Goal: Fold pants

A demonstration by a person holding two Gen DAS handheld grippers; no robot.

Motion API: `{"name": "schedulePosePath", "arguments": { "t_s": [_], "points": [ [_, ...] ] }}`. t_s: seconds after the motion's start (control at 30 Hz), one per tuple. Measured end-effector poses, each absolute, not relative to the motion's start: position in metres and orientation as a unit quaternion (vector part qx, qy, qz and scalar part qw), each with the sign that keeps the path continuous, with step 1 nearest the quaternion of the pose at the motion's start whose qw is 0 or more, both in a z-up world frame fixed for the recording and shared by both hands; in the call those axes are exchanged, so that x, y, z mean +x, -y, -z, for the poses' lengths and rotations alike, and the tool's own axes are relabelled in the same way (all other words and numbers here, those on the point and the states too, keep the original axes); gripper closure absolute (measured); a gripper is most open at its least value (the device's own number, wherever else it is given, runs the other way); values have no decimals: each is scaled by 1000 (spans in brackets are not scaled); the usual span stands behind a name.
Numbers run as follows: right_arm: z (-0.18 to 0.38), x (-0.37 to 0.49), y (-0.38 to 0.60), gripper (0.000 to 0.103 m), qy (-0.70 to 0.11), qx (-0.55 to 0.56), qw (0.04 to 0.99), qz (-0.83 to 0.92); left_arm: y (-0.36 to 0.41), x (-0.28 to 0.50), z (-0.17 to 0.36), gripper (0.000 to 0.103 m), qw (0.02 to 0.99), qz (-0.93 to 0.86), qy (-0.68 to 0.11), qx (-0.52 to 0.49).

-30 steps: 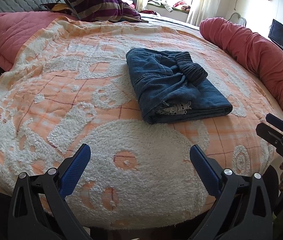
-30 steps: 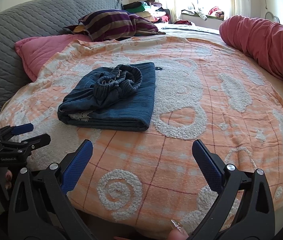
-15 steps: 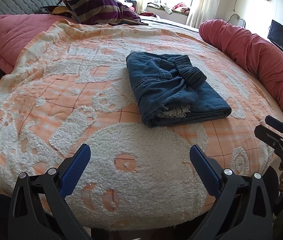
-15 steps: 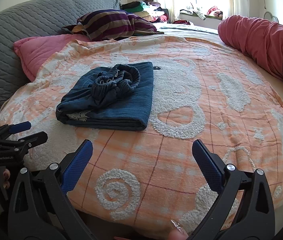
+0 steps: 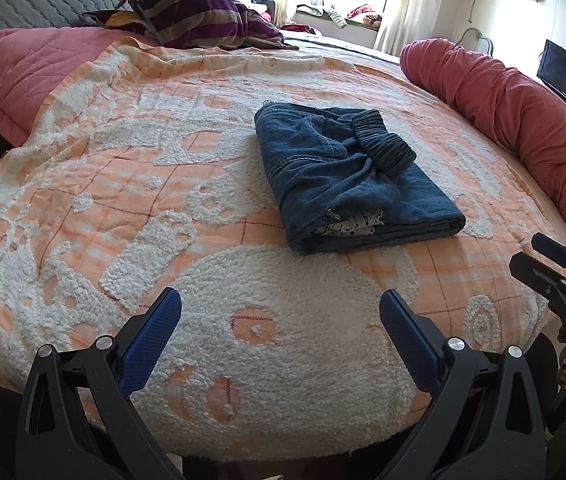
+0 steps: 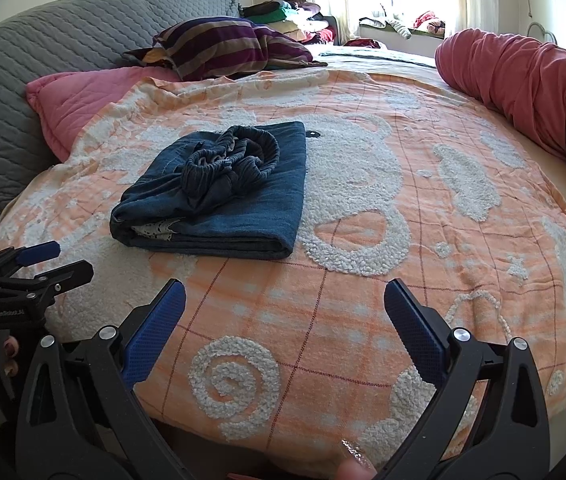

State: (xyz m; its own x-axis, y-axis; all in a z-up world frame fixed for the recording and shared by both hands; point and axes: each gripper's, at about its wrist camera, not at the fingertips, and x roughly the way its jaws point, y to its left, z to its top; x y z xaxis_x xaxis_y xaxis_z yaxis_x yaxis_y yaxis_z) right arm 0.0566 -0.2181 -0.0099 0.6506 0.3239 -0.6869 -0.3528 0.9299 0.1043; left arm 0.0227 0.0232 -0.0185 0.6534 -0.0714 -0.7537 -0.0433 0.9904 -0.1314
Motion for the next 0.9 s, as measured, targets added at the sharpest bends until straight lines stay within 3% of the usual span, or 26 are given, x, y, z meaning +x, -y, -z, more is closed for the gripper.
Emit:
{"name": "schedulePosePath", "arguments": {
  "t_s": [0.9],
  "points": [
    [7,64,223,9,-376,-17,910,-177,-31,26,15,4,901,1,-424,-94]
  ]
}}
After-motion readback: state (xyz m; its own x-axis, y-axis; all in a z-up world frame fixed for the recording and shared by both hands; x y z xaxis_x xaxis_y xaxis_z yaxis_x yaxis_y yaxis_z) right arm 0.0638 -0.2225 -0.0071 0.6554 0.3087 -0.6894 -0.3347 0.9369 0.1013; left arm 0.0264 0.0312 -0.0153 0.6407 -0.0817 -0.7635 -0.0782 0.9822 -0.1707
